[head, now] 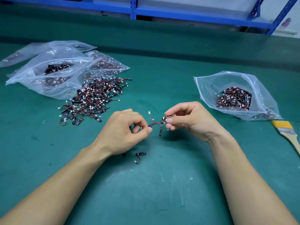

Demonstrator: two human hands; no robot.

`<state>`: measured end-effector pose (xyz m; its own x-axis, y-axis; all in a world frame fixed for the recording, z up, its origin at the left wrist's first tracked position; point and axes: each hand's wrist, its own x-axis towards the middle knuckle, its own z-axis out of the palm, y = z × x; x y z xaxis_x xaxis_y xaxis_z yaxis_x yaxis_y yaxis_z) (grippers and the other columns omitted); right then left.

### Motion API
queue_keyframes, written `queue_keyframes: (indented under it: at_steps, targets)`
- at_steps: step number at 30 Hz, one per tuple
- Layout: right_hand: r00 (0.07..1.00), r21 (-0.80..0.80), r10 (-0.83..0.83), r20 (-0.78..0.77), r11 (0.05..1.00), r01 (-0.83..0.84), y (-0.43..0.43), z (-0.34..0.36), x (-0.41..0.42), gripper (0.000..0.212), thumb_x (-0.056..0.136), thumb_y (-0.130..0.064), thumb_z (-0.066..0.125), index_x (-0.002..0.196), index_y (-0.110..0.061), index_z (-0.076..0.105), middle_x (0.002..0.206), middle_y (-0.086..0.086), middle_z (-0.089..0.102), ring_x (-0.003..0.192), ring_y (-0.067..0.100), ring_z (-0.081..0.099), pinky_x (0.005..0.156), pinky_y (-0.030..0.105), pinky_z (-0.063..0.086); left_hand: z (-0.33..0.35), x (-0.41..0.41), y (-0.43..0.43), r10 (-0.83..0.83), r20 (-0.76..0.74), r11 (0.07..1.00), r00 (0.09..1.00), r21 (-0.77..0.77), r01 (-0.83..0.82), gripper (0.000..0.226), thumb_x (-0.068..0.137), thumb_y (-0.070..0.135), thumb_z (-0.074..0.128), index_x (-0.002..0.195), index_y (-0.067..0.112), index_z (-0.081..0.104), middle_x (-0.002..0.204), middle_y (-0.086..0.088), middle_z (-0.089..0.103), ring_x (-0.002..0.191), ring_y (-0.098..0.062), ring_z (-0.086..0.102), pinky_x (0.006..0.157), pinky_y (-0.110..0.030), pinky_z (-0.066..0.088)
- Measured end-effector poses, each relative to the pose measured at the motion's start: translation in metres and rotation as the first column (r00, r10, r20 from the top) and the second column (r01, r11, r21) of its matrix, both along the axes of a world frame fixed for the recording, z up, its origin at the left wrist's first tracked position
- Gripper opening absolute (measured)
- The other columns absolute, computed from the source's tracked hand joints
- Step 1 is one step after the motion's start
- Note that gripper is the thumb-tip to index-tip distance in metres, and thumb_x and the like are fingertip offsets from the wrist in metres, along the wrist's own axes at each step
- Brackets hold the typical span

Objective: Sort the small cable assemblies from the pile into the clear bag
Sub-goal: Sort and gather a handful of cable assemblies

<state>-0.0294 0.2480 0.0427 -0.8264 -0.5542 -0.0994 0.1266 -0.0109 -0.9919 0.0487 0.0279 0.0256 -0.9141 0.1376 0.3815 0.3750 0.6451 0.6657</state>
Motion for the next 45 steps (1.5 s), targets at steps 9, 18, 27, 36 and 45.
queue_keyframes:
  at_steps: [9, 18, 27, 36, 45]
  targets:
    - [0.999, -0.025, -0.036, -0.008, 0.999, 0.036, 0.001, 0.001, -0.001, 0.01, 0.066, -0.005, 0.079, 0.075, -0.01, 0.078, 0.074, 0.015, 0.071, 0.063, 0.023, 0.07, 0.06, 0.027, 0.057, 0.002, 0.002, -0.001, -0.02, -0.002, 1.0, 1.0, -0.022, 0.02, 0.018, 0.081, 0.028, 0.071, 0.065, 0.021, 0.065, 0.053, 0.007, 0.048, 0.061, -0.016, 0.046, 0.061, -0.017, 0.033]
    - [1.0, 0.014, 0.01, -0.002, 1.0, -0.01, -0.008, -0.005, 0.004, 0.01, 0.073, -0.004, 0.079, 0.078, -0.013, 0.079, 0.076, 0.012, 0.073, 0.067, 0.022, 0.072, 0.063, 0.023, 0.057, 0.0, 0.002, 0.001, -0.041, 0.008, 0.999, 0.999, -0.023, 0.041, 0.018, 0.083, 0.031, 0.07, 0.068, 0.021, 0.068, 0.054, 0.008, 0.05, 0.062, -0.014, 0.047, 0.063, -0.021, 0.037]
    - [1.0, -0.001, -0.031, 0.0, 1.0, 0.031, -0.009, -0.003, 0.004, 0.009, 0.069, -0.009, 0.081, 0.077, -0.013, 0.079, 0.075, 0.013, 0.072, 0.067, 0.023, 0.072, 0.062, 0.024, 0.056, -0.003, 0.001, 0.002, -0.079, 0.04, 0.996, 0.996, -0.026, 0.08, 0.019, 0.083, 0.033, 0.07, 0.068, 0.023, 0.074, 0.052, 0.01, 0.052, 0.062, -0.013, 0.047, 0.061, -0.018, 0.036]
    - [0.992, 0.17, 0.117, -0.042, 0.979, -0.109, 0.004, -0.001, 0.0, 0.019, 0.081, 0.007, 0.076, 0.076, -0.012, 0.077, 0.073, 0.015, 0.07, 0.066, 0.024, 0.071, 0.062, 0.024, 0.057, -0.004, 0.002, 0.0, -0.237, 0.17, 0.951, 0.956, -0.162, 0.265, 0.015, 0.086, 0.044, 0.07, 0.082, 0.034, 0.079, 0.064, 0.013, 0.062, 0.069, -0.007, 0.043, 0.072, -0.03, 0.033]
    - [0.987, 0.225, 0.16, -0.017, 0.962, -0.152, 0.007, -0.002, -0.001, 0.016, 0.08, 0.007, 0.077, 0.077, -0.01, 0.077, 0.076, 0.015, 0.07, 0.067, 0.026, 0.072, 0.063, 0.026, 0.058, 0.004, 0.001, -0.017, -0.278, 0.307, 0.88, 0.91, -0.3, 0.369, 0.016, 0.071, 0.052, 0.083, 0.072, 0.038, 0.075, 0.056, 0.007, 0.05, 0.076, -0.005, 0.05, 0.081, -0.017, 0.029]
